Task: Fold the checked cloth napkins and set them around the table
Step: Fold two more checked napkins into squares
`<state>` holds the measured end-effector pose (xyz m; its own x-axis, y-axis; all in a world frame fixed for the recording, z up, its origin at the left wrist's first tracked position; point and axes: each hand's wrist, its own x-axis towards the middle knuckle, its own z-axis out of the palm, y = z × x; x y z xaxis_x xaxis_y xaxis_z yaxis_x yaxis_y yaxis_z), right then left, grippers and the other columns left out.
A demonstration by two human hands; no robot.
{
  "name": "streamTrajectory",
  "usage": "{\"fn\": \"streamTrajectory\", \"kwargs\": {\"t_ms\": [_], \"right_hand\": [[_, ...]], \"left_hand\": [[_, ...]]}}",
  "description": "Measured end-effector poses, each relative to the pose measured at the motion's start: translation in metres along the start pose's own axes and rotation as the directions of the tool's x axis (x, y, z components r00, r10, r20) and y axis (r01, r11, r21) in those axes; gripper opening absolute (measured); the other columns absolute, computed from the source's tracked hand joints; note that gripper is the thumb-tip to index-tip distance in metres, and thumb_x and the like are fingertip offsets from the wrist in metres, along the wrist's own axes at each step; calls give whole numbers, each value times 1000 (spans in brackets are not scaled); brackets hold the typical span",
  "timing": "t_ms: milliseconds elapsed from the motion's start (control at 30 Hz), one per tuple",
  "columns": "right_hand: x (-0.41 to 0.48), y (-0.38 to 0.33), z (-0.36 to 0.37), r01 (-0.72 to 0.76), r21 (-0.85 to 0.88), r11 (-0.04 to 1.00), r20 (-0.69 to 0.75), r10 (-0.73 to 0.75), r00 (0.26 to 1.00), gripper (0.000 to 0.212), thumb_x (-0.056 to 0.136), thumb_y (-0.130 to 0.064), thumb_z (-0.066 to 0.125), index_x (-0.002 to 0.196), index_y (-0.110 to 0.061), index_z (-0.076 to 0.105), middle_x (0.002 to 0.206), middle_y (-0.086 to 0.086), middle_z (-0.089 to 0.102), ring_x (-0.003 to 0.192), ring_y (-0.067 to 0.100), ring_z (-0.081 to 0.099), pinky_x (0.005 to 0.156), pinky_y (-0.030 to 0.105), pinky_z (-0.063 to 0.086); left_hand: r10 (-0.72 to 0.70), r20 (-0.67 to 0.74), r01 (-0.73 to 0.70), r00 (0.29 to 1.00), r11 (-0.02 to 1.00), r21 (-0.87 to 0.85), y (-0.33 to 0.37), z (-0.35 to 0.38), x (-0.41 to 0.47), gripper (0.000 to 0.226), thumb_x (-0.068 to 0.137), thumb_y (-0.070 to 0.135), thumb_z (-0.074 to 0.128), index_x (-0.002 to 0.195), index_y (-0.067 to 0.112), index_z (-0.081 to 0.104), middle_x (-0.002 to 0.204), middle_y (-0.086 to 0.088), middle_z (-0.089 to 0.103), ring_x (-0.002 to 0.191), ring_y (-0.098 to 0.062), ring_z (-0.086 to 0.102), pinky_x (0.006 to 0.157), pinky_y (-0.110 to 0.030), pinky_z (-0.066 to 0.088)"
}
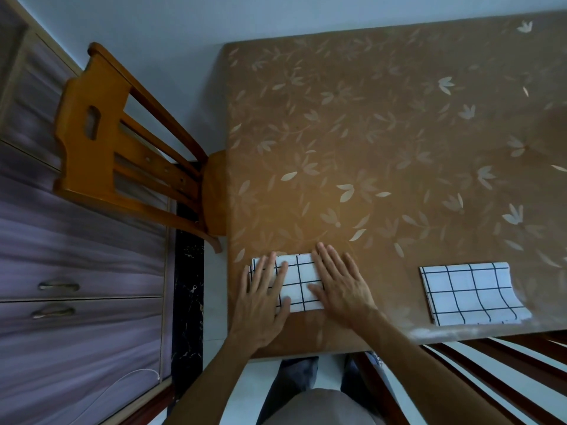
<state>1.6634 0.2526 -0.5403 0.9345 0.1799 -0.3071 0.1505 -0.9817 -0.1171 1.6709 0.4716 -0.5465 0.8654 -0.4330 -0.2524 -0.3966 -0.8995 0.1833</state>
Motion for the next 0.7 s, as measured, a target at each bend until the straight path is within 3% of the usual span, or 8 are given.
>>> {"fn": "streamTrajectory", "kwargs": {"t_ms": [133,200,267,333,433,567,633,700], "right_hand": [[1,8,-9,-77,-6,997,14,77,997,69,99,-52,17,151,-9,31,159,9,26,146,27,26,115,46,14],[1,6,-9,-91,-15,996,10,92,996,69,98,-51,20,148,-7,36,156,13,32,144,30,31,115,46,15],[1,2,-11,-110,-10,994,-23,109,994,68,96,-50,28,146,-5,41,153,16,37,141,32,36,115,45,17],[-1,-1,-10,-111,27,993,-90,113,990,65,93,-45,50,141,-2,47,148,17,44,137,32,44,115,44,28],[-8,-4,-13,-128,115,985,-164,146,976,72,78,-38,77,136,0,53,142,17,52,130,32,52,104,45,45],[-30,-6,-17,-238,255,937,-188,290,938,49,92,-38,60,132,-10,52,124,9,60,111,31,59,93,41,48],[-41,-8,-21,-297,277,914,-143,345,928,44,95,-41,53,127,-11,52,112,8,60,99,29,58,87,38,47],[-49,-9,-25,-361,318,877,-45,394,918,44,96,-43,50,126,-10,50,113,9,58,102,28,56,88,38,45]], "left_hand": [[-6,-9,6,1000,1000,30,-13,-4,-5,67,101,56,27,159,27,10,167,-1,3,154,-22,3,121,-54,13],[1,-70,0,998,1000,23,-7,-12,0,64,99,52,36,155,23,28,163,-6,23,151,-27,20,119,-56,18],[-16,-158,16,987,1000,3,2,-24,12,56,95,49,45,142,19,48,144,-7,47,135,-28,42,115,-56,25],[-43,-165,45,985,999,5,10,-37,26,51,92,52,51,133,21,51,123,-4,56,116,-26,53,111,-49,33],[-67,-25,67,997,998,-1,16,-49,44,50,89,56,59,127,24,51,113,-2,55,105,-22,52,95,-35,41],[-120,53,124,991,988,-90,17,-56,51,47,83,54,68,117,24,55,112,0,58,104,-20,53,87,-34,47],[-121,52,123,991,992,-37,16,-57,53,48,80,57,70,112,24,58,111,-1,55,103,-21,51,86,-35,47],[-125,58,125,990,992,-8,14,-61,54,41,78,57,72,100,25,59,111,1,53,101,-19,50,86,-35,48]]}}
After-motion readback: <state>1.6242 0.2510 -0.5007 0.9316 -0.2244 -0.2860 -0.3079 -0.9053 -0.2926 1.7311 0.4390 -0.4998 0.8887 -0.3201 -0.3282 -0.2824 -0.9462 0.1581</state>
